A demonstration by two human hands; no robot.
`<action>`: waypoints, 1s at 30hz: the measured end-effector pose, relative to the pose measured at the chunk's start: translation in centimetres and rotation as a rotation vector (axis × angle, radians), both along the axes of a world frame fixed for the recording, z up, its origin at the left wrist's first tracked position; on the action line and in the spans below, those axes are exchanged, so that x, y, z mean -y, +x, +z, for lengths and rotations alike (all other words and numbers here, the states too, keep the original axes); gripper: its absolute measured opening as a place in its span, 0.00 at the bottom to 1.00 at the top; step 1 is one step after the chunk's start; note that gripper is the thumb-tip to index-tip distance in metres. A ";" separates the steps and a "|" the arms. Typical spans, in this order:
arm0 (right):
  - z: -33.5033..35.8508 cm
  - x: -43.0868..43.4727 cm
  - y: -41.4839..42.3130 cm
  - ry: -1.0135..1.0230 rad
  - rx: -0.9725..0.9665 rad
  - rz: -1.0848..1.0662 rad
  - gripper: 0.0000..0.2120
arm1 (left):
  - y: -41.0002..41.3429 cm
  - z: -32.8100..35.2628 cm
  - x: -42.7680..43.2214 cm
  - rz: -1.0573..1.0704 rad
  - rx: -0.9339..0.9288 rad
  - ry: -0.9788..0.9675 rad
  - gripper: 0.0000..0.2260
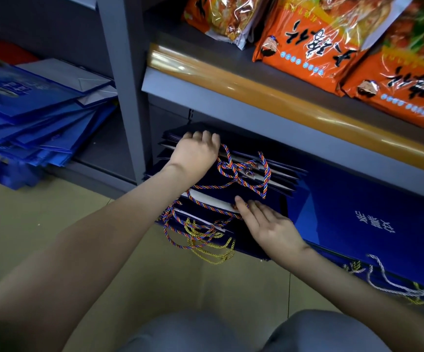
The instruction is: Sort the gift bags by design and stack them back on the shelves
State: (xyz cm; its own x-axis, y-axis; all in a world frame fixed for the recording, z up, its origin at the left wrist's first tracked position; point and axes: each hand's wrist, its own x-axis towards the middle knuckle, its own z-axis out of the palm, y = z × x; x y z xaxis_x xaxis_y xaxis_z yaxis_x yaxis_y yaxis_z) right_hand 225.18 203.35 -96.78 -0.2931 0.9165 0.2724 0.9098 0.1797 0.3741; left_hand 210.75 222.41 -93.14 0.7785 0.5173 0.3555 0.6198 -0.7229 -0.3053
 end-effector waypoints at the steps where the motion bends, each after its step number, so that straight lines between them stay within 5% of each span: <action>1: 0.8 0.5 -0.1 0.039 0.009 0.009 0.22 | 0.0 0.0 0.4 -0.010 0.000 0.011 0.17; 7: 2.5 0.4 -0.1 0.278 0.175 -0.164 0.27 | -0.9 -0.2 3.6 -0.101 0.015 0.057 0.19; 13: 2.6 -2.0 -0.1 0.123 0.089 -0.283 0.39 | -3.5 -0.7 5.5 -0.183 0.190 -0.032 0.29; 17: 2.0 -2.6 0.7 0.100 0.091 -0.261 0.32 | -4.7 -2.0 6.7 -0.306 0.214 -0.175 0.39; 20: 1.6 -2.8 1.1 0.139 0.066 -0.244 0.30 | -4.7 -2.7 6.1 -0.271 0.078 -0.027 0.41; 24: 1.6 -4.0 1.4 0.161 0.019 -0.273 0.31 | -3.3 -2.6 4.1 -0.079 0.030 0.040 0.36; 27: 1.2 -5.2 1.8 0.093 0.031 -0.358 0.40 | -1.9 -2.8 2.2 -0.066 0.057 0.062 0.29; 30: 0.7 -6.1 1.7 0.127 0.109 -0.369 0.38 | -1.3 -3.1 0.5 -0.063 0.115 0.115 0.20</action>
